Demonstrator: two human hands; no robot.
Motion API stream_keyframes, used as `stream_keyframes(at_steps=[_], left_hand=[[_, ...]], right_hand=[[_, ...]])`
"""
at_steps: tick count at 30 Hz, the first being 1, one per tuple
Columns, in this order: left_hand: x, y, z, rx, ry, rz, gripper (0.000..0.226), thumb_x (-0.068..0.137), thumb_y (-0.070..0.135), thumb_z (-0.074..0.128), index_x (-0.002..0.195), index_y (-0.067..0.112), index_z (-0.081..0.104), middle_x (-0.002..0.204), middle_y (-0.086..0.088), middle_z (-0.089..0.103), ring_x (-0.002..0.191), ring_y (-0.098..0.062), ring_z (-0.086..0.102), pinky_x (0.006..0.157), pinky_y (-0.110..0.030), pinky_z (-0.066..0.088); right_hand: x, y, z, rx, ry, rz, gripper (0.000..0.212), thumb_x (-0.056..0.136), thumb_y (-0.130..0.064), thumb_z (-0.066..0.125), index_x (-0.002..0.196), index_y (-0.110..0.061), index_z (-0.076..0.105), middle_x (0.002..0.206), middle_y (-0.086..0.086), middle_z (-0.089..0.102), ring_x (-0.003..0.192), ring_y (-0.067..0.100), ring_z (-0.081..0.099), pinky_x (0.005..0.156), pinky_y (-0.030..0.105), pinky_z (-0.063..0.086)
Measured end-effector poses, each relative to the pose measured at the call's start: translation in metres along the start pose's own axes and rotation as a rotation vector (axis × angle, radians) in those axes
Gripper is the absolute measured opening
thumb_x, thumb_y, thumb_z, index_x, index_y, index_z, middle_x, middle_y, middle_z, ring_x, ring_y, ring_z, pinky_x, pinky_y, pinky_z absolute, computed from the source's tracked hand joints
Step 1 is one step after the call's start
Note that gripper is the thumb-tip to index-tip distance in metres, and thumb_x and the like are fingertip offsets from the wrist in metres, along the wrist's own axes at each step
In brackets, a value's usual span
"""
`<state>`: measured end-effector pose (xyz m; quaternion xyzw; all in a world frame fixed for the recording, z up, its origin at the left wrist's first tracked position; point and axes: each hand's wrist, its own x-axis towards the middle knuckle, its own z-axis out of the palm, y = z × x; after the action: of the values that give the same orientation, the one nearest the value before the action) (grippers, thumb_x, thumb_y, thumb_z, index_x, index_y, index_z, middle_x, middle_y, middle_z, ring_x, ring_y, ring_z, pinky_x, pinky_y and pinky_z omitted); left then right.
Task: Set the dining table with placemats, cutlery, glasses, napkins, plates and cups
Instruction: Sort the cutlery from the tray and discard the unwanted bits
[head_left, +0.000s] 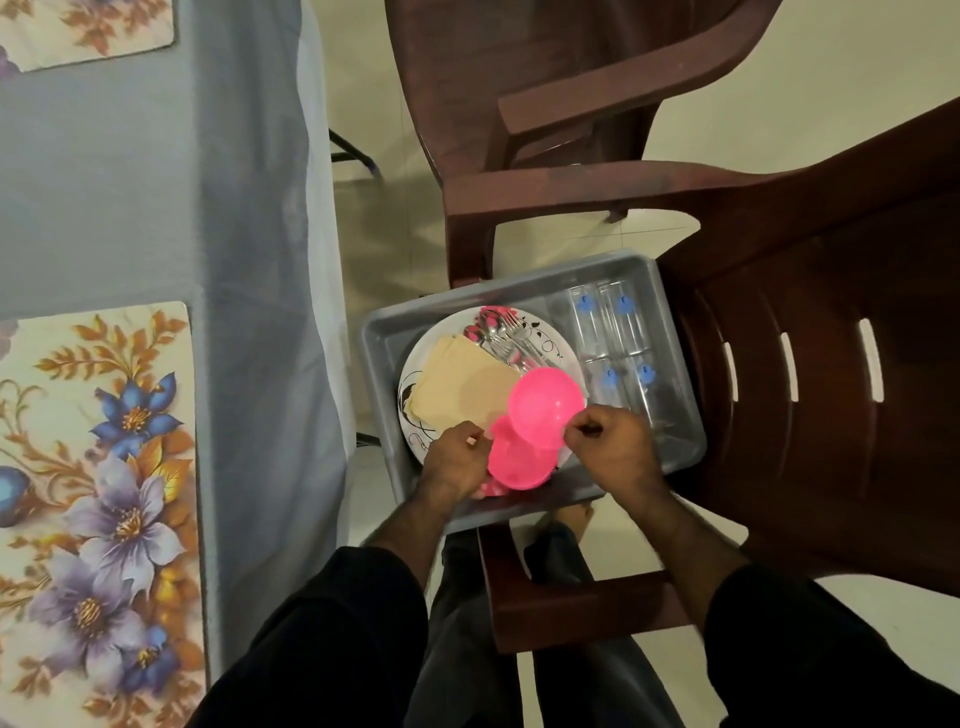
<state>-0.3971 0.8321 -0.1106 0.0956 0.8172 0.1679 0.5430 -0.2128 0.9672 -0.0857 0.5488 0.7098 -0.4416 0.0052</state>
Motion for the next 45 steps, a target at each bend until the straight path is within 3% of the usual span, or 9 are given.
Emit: stream_keyframes(at_steps=[4,9,14,18,23,32,37,42,45], left_hand=[[-0.018,0.008,0.001,-0.273,-0.06,-0.121,0.046,0.11,0.059,0.04,0.116,0.019,0.062,0.099,-0.02,0.077,0.072,-0.037,0.08,0.07,-0.055,0.067],[-0.023,0.001,-0.003,-0.311,-0.11,-0.131,0.072,0.093,0.084,0.045,0.122,0.021,0.065,0.109,-0.016,0.076,0.083,-0.036,0.08,0.064,-0.05,0.066],[-0.021,-0.01,0.001,-0.296,-0.194,-0.094,0.057,0.094,0.069,0.067,0.12,0.019,0.071,0.098,-0.013,0.08,0.086,-0.033,0.081,0.076,-0.056,0.067],[-0.02,-0.006,0.013,-0.395,-0.17,-0.101,0.039,0.105,0.043,0.066,0.124,0.009,0.07,0.106,-0.019,0.078,0.092,-0.043,0.079,0.086,-0.058,0.065],[-0.02,0.025,0.028,-0.408,-0.131,0.001,0.033,0.105,0.032,0.07,0.124,0.005,0.071,0.088,-0.014,0.078,0.068,-0.032,0.078,0.067,-0.042,0.067],[-0.016,0.113,0.089,-0.227,-0.246,0.269,0.044,0.105,0.045,0.065,0.139,0.016,0.068,0.108,-0.008,0.078,0.085,-0.026,0.079,0.072,-0.036,0.063],[-0.019,0.13,0.123,-0.169,-0.337,0.268,0.042,0.106,0.032,0.065,0.146,0.019,0.062,0.125,-0.01,0.074,0.098,-0.022,0.075,0.068,-0.026,0.059],[-0.016,0.125,0.125,-0.195,-0.31,0.23,0.053,0.107,0.033,0.063,0.157,0.019,0.05,0.136,-0.011,0.068,0.109,-0.025,0.07,0.083,-0.036,0.059],[-0.017,0.128,0.117,-0.217,-0.262,0.207,0.05,0.108,0.036,0.062,0.154,0.018,0.052,0.124,-0.008,0.071,0.105,-0.025,0.07,0.088,-0.041,0.06]], right_hand=[[-0.013,-0.006,0.01,-0.194,-0.178,-0.083,0.005,0.087,-0.025,0.077,0.089,-0.025,0.073,0.08,-0.014,0.068,0.076,0.006,0.065,0.071,0.031,0.06],[-0.026,0.006,0.019,-0.362,-0.271,-0.088,0.034,0.084,-0.036,0.074,0.104,-0.032,0.047,0.079,-0.008,0.063,0.076,0.02,0.067,0.066,0.036,0.059],[-0.033,0.02,0.026,-0.188,-0.235,0.106,0.064,0.086,-0.045,0.078,0.134,-0.021,0.043,0.115,0.005,0.064,0.102,0.029,0.066,0.078,0.039,0.057],[-0.032,0.027,0.031,-0.074,-0.281,0.182,0.058,0.09,-0.029,0.073,0.14,-0.02,0.045,0.123,0.009,0.066,0.108,0.03,0.064,0.078,0.036,0.053],[-0.034,0.03,0.015,0.042,-0.125,0.254,0.062,0.086,-0.013,0.071,0.142,-0.018,0.045,0.116,0.003,0.06,0.103,0.025,0.062,0.075,0.034,0.052],[-0.022,0.057,-0.053,0.186,0.233,0.361,0.062,0.085,-0.017,0.077,0.141,-0.012,0.051,0.126,0.015,0.066,0.113,0.037,0.065,0.087,0.042,0.057],[-0.014,0.079,-0.069,0.171,0.215,0.414,0.06,0.088,-0.023,0.076,0.142,-0.012,0.052,0.129,0.018,0.067,0.117,0.04,0.065,0.091,0.044,0.056],[-0.015,0.079,-0.066,0.243,0.174,0.443,0.07,0.09,-0.034,0.079,0.15,-0.014,0.047,0.136,0.016,0.063,0.123,0.037,0.063,0.097,0.047,0.055],[-0.019,0.071,-0.064,0.345,0.171,0.519,0.081,0.086,-0.049,0.079,0.151,-0.016,0.045,0.137,0.013,0.063,0.12,0.035,0.065,0.097,0.048,0.057]])
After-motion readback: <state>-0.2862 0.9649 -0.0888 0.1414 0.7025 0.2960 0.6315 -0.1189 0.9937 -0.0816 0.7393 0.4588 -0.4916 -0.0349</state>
